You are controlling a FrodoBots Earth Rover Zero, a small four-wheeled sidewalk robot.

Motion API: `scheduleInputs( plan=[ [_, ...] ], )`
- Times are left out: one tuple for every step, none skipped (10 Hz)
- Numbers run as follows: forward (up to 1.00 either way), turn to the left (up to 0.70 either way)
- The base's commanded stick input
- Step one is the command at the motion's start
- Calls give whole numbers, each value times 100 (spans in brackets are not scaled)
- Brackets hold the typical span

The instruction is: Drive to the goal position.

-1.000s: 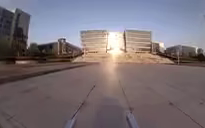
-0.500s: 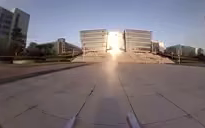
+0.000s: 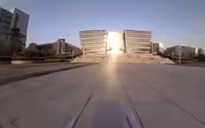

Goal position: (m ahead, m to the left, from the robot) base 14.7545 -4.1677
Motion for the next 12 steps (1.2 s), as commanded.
scheduleInputs(
  plan=[
    [70,0],
    [70,0],
    [70,0],
    [70,0],
    [70,0],
    [70,0],
    [70,0],
    [70,0],
    [70,0],
    [70,0],
    [70,0],
    [70,0]
  ],
)
